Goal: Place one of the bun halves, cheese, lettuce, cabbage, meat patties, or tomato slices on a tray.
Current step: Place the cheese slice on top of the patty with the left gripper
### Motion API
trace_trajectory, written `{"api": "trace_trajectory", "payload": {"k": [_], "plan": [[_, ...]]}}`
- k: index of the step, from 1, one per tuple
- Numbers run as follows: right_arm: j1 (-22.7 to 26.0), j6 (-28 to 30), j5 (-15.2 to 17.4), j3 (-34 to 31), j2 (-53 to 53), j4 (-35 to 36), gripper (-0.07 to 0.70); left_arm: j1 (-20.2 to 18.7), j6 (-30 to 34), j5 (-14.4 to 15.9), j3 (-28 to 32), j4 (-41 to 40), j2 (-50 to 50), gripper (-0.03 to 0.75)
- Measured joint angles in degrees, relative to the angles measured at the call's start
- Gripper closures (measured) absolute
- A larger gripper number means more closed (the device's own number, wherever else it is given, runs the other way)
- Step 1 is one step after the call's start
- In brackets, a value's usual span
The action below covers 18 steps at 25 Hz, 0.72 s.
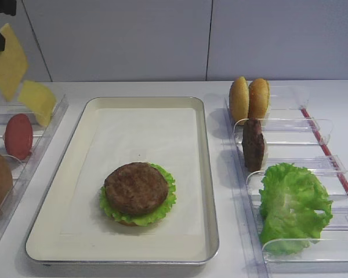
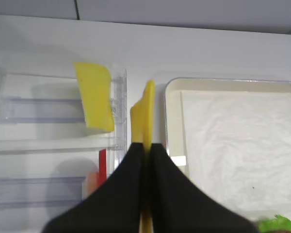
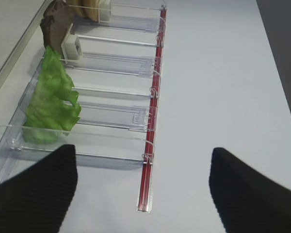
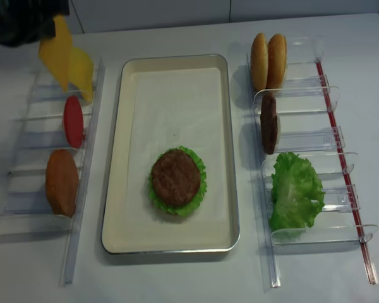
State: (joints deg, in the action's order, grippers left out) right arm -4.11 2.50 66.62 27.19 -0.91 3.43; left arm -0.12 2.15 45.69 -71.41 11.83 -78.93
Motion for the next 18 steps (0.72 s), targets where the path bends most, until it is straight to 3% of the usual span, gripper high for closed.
{"api": "trace_trajectory", "payload": {"k": [10, 18], "plan": [[0.0, 0.0, 0.0, 0.0, 0.0, 0.0, 0.067, 0.0, -0.24, -1.82, 15.69, 15.48, 21.17, 0.688], [0.0, 0.0, 0.0, 0.0, 0.0, 0.0, 0.067, 0.0, -0.13, -0.66, 21.59, 23.62, 33.61, 0.688]]}}
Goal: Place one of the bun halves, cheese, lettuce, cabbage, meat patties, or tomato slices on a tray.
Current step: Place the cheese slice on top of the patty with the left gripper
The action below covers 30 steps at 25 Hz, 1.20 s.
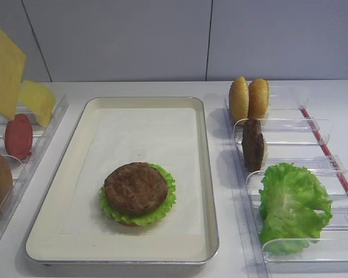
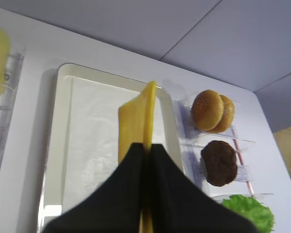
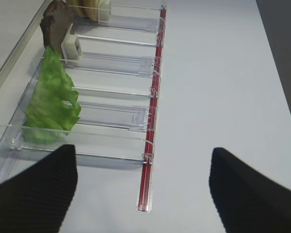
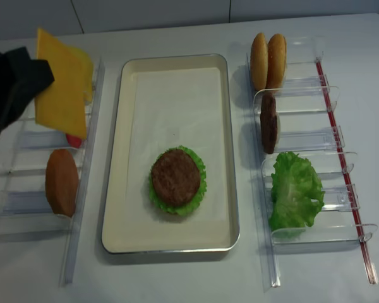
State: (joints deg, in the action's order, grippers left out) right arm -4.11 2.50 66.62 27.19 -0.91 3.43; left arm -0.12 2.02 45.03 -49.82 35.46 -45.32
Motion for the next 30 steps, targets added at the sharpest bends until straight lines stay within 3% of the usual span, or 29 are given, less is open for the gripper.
{"api": "trace_trajectory", "payload": {"k": [5, 10, 14, 18, 25, 27, 30], "plan": [[0.0, 0.0, 0.0, 0.0, 0.0, 0.0, 0.067, 0.0, 0.1, 3.35, 0.12, 3.95, 4.09, 0.688], [0.0, 0.0, 0.0, 0.0, 0.0, 0.0, 0.067, 0.0, 2.45, 4.08, 0.12, 11.08, 5.77, 0.688], [0.0, 0.0, 0.0, 0.0, 0.0, 0.0, 0.067, 0.0, 6.12, 4.33, 3.7, 17.74, 5.9, 0.688], [0.0, 0.0, 0.0, 0.0, 0.0, 0.0, 0.067, 0.0, 16.64, 3.74, 12.03, 30.75, 5.9, 0.688], [0.0, 0.0, 0.0, 0.0, 0.0, 0.0, 0.067, 0.0, 36.32, 0.09, 25.02, 54.55, 5.79, 0.688], [0.0, 0.0, 0.0, 0.0, 0.0, 0.0, 0.067, 0.0, 39.29, 0.35, 25.9, 56.44, 4.21, 0.688], [0.0, 0.0, 0.0, 0.0, 0.0, 0.0, 0.068, 0.0, 43.18, 3.79, 26.0, 58.03, -1.41, 0.688]]}}
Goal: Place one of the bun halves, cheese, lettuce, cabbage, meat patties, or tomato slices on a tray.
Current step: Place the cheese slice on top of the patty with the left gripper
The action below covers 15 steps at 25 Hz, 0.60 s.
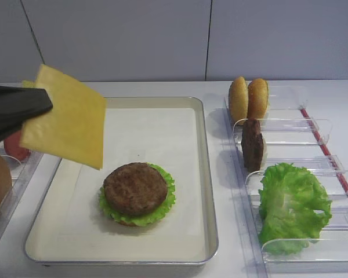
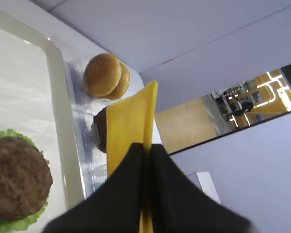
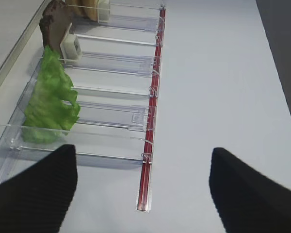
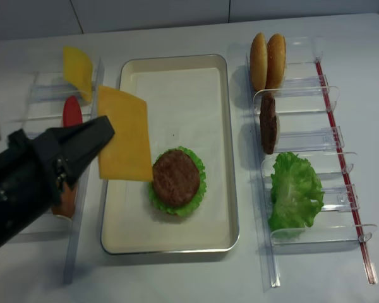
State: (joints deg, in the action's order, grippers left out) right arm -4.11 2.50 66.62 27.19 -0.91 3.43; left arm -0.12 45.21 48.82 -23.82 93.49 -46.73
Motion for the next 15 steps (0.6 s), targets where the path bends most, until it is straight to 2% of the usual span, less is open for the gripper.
{"api": "trace_trajectory", "payload": {"k": [5, 10, 15], "plan": [[0.0, 0.0, 0.0, 0.0, 0.0, 0.0, 0.068, 0.0, 9.48, 7.21, 0.0, 3.28, -13.9, 0.688], [0.0, 0.0, 0.0, 0.0, 0.0, 0.0, 0.067, 0.0, 16.24, 15.46, -1.92, 4.96, -27.79, 0.688], [0.0, 0.0, 0.0, 0.0, 0.0, 0.0, 0.068, 0.0, 22.16, 16.59, -3.87, 5.72, -38.52, 0.688]]}}
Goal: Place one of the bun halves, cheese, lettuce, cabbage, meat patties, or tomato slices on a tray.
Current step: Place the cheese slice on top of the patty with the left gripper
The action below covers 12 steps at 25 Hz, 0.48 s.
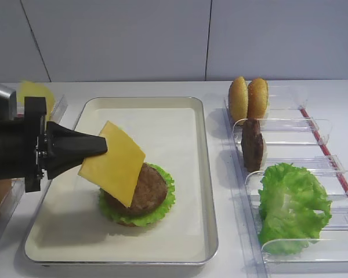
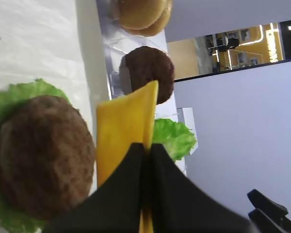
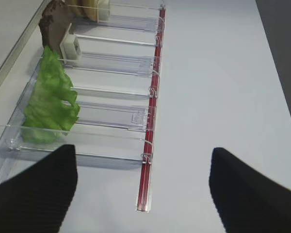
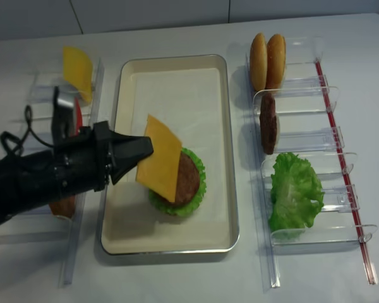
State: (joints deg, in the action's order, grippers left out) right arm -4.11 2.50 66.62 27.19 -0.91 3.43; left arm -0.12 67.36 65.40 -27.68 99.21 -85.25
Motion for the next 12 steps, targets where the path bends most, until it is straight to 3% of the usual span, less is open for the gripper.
{"api": "trace_trajectory", "payload": {"k": [7, 12], "plan": [[0.0, 0.0, 0.0, 0.0, 0.0, 0.0, 0.068, -0.54, 2.8, -0.07, -1.61, 0.38, -5.21, 0.688], [0.0, 0.0, 0.0, 0.0, 0.0, 0.0, 0.067, -5.91, 2.89, -0.07, -4.1, 0.51, -5.34, 0.688]]}}
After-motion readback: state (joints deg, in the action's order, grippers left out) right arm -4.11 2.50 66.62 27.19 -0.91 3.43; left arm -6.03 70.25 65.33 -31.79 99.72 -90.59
